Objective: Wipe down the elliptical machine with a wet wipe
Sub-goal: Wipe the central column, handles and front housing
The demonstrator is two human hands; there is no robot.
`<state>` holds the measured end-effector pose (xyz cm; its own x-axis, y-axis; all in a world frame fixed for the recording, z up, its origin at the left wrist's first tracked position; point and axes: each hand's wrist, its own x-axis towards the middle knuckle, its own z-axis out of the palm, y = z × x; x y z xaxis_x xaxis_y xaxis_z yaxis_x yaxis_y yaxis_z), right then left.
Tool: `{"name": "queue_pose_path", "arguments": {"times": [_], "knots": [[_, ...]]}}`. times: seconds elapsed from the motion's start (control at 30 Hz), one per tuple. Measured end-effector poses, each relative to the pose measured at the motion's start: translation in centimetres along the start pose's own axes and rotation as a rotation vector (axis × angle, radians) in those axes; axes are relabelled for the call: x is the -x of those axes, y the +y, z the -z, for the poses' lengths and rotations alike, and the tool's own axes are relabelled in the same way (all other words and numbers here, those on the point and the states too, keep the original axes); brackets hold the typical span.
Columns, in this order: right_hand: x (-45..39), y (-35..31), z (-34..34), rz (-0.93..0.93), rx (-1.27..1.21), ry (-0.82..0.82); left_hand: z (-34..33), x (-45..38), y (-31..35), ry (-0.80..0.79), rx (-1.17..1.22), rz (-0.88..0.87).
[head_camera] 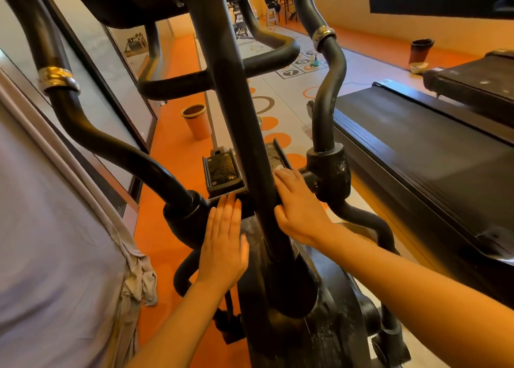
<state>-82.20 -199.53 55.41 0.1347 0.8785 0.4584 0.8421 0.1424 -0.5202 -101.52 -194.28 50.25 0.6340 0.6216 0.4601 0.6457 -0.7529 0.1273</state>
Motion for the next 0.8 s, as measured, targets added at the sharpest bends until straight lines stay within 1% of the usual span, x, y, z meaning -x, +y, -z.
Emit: {"name": "queue_pose_path", "arguments": {"times": [0.07, 0.13, 0.2, 0.27, 0.37, 0.43, 0.47, 0.53, 0.57, 0.63, 0.67, 0.73, 0.8], "knots": [[0.1, 0.2, 0.0, 0.029, 0.032, -0.035, 0.0, 0.0, 0.0, 0.013, -0.001, 0.003], [0.0, 1.4, 0.7, 0.086, 0.188, -0.031, -0.2, -0.1, 0.1, 0.027, 0.004, 0.008], [-0.6, 2.4, 1.9, 0.031, 0.28, -0.031, -0.2, -0.2, 0.3, 0.037, 0.005, 0.012], [-1.1, 2.4, 1.9, -0.027, 0.312, -0.04, -0.2, -0.2, 0.3, 0.038, -0.005, 0.016], [-0.3, 1.5, 0.6, -0.054, 0.234, 0.011, 0.0, 0.0, 0.4, 0.026, -0.049, 0.019], [2.0, 1.9, -1.1, -0.014, 0.19, -0.018, 0.0, 0.0, 0.6, 0.023, -0.064, 0.024], [3.5, 2.4, -1.9, 0.019, 0.213, -0.054, 0.0, 0.0, 0.6, 0.02, -0.062, 0.029], [5.9, 4.2, -3.3, 0.097, 0.343, -0.13, 0.0, 0.0, 0.6, 0.017, -0.067, 0.033], [6.6, 5.2, -3.8, 0.127, 0.424, -0.14, 0.0, 0.0, 0.6, 0.015, -0.072, 0.034], [6.8, 6.4, -4.1, 0.149, 0.535, -0.085, 0.0, 0.0, 0.6, 0.011, -0.075, 0.037], [6.4, 6.6, -3.9, 0.135, 0.544, -0.036, 0.1, 0.0, 0.6, 0.013, -0.073, 0.04], [5.3, 6.6, -3.0, 0.055, 0.491, 0.058, 0.1, -0.1, 0.7, 0.013, -0.067, 0.046], [4.4, 6.3, -1.8, -0.006, 0.426, 0.104, 0.0, -0.2, 0.7, 0.02, -0.06, 0.05]]}}
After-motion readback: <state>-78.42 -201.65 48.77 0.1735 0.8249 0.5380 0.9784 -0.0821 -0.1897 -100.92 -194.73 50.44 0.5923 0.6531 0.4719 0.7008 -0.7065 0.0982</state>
